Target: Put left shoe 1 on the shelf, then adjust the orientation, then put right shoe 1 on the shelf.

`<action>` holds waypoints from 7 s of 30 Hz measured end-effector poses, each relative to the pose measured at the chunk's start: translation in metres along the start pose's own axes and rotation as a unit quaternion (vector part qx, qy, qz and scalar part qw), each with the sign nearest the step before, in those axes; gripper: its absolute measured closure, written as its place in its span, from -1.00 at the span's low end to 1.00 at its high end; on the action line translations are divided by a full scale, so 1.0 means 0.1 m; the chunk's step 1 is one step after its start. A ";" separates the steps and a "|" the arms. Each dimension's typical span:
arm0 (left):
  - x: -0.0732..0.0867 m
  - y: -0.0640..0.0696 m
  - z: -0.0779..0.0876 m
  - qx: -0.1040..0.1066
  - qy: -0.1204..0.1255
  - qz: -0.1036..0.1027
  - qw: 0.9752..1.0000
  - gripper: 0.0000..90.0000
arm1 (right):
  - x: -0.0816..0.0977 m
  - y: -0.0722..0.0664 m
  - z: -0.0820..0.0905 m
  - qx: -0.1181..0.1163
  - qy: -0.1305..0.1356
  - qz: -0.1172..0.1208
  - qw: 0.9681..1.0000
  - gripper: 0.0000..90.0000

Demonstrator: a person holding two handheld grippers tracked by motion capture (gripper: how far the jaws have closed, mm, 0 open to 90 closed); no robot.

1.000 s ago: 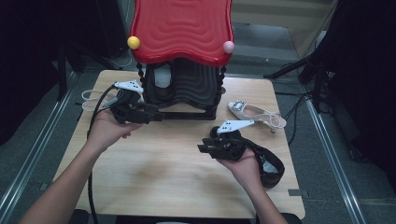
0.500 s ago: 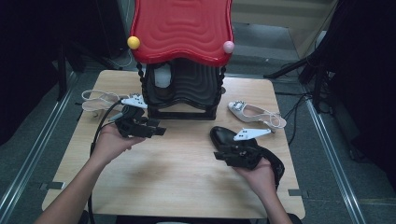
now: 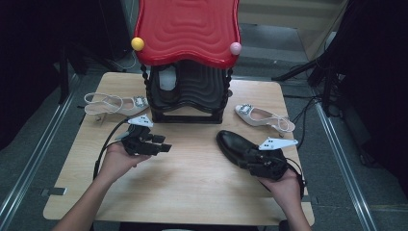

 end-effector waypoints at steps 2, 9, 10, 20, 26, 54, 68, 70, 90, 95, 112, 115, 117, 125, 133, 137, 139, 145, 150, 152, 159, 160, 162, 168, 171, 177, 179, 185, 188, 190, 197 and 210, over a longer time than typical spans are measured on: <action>0.01 0.00 0.00 -0.001 -0.003 -0.001 1.000 0.13 | 0.01 0.01 0.02 0.002 -0.002 0.000 1.000 0.35; 0.00 0.03 -0.01 0.006 0.008 -0.006 1.000 0.13 | 0.06 0.05 0.18 0.001 0.004 -0.013 1.000 0.40; 0.00 0.04 -0.01 0.005 0.008 -0.006 1.000 0.13 | 0.06 0.05 0.18 0.001 0.004 -0.013 1.000 0.40; 0.00 -0.01 -0.07 0.010 0.004 -0.003 1.000 0.13 | 0.12 0.03 0.39 0.012 0.016 -0.023 1.000 0.43; -0.01 -0.01 -0.09 0.011 0.000 -0.005 1.000 0.12 | 0.22 0.04 0.52 0.041 0.011 -0.034 0.999 0.42; 0.00 0.01 -0.11 0.014 -0.003 -0.008 1.000 0.11 | 0.17 0.14 0.31 0.059 -0.048 -0.071 0.995 0.34; 0.00 0.03 -0.07 0.024 0.000 0.003 1.000 0.60 | -0.03 0.11 -0.03 0.008 -0.058 -0.086 0.995 0.80; 0.00 0.03 -0.07 0.021 0.001 -0.001 1.000 0.62 | -0.06 0.09 -0.05 0.004 -0.061 -0.082 0.995 0.80; 0.19 0.03 0.00 0.002 0.008 0.020 1.000 0.99 | -0.71 -0.31 -1.02 -0.076 -0.098 -0.016 0.992 0.78; 0.21 0.03 -0.03 -0.005 0.006 0.022 1.000 0.98 | -0.77 -0.38 -1.17 -0.073 -0.101 -0.007 0.992 0.77; 0.13 0.05 -0.10 -0.004 0.011 0.032 0.999 1.00 | -0.73 -0.32 -0.69 -0.079 -0.074 0.003 0.994 0.93; 0.06 0.10 -0.14 -0.006 0.007 0.022 1.000 1.00 | -0.76 -0.20 -0.53 -0.064 -0.062 0.006 0.996 1.00; 0.00 0.16 -0.18 -0.002 0.011 0.019 1.000 1.00 | -0.79 -0.03 -0.48 -0.049 -0.047 -0.003 0.998 1.00; 0.07 0.29 -0.34 -0.012 0.015 0.023 1.000 1.00 | -0.66 0.33 -0.66 -0.017 -0.045 -0.013 0.999 1.00; 0.12 0.41 -0.45 -0.001 0.010 0.014 1.000 0.98 | -0.55 0.34 -0.79 -0.016 -0.049 -0.014 0.999 1.00; 0.12 0.39 -0.46 0.006 0.014 0.020 1.000 0.98 | -0.53 0.33 -0.78 -0.019 -0.043 -0.020 0.999 1.00; 0.12 0.39 -0.46 0.003 0.014 0.016 1.000 0.98 | -0.52 0.31 -0.78 -0.018 -0.045 -0.018 0.999 1.00; 0.12 0.38 -0.45 0.003 0.012 0.018 1.000 0.98 | -0.45 0.19 -0.74 -0.011 -0.047 -0.019 0.999 1.00; 0.11 0.36 -0.46 0.004 0.012 0.019 1.000 0.98 | -0.40 0.12 -0.73 -0.010 -0.047 -0.017 0.999 1.00; 0.10 0.35 -0.47 0.005 0.012 0.019 1.000 0.97 | -0.37 0.10 -0.71 -0.010 -0.046 -0.022 0.999 1.00; 0.06 0.34 -0.52 0.009 0.014 0.024 1.000 0.96 | -0.27 0.01 -0.66 -0.005 -0.032 -0.052 0.998 1.00; 0.05 0.34 -0.53 0.010 0.015 0.022 1.000 0.96 | -0.24 -0.02 -0.65 -0.005 -0.030 -0.056 0.998 1.00; 0.04 0.34 -0.54 0.009 0.013 0.020 1.000 0.95 | -0.22 -0.04 -0.64 -0.004 -0.028 -0.059 0.998 1.00; -0.01 0.33 -0.61 0.015 0.011 0.018 1.000 0.95 | -0.18 -0.08 -0.62 0.003 -0.027 -0.062 0.998 1.00; -0.04 0.32 -0.63 0.017 0.011 0.015 1.000 0.94 | -0.16 -0.10 -0.59 0.001 -0.026 -0.065 0.998 0.99; -0.08 0.32 -0.69 0.024 0.013 0.018 0.999 0.93 | -0.13 -0.12 -0.58 0.003 -0.023 -0.070 0.997 0.99; -0.10 0.32 -0.71 0.023 0.013 0.014 1.000 0.93 | -0.13 -0.13 -0.57 0.004 -0.021 -0.072 0.997 0.97; -0.14 0.32 -0.76 0.025 0.015 0.014 0.999 0.92 | -0.12 -0.14 -0.56 0.005 -0.017 -0.077 0.997 0.94; -0.15 0.31 -0.78 0.028 0.018 0.015 0.999 0.91 | -0.11 -0.14 -0.55 0.001 -0.017 -0.080 0.997 0.94; -0.15 0.30 -0.79 0.034 0.018 0.016 0.999 0.90 | -0.11 -0.14 -0.55 0.001 -0.017 -0.079 0.997 0.94; -0.18 0.25 -0.68 0.028 0.011 0.010 0.999 0.69 | -0.13 -0.10 -0.50 0.005 -0.009 -0.080 0.997 0.79; -0.30 0.25 -0.42 0.051 -0.005 0.001 0.999 0.33 | -0.31 -0.27 -0.35 -0.005 0.004 -0.092 0.996 0.56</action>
Point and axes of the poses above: each handheld gripper's, and its own axes: z roughly backward along the jaws, x roughly out of its underside, y roughly to its right, the point moved 2 cm from there along -z, roughly forward along the jaws, and after that the axes turned 10 degrees about -x, right-handed, at the moved point
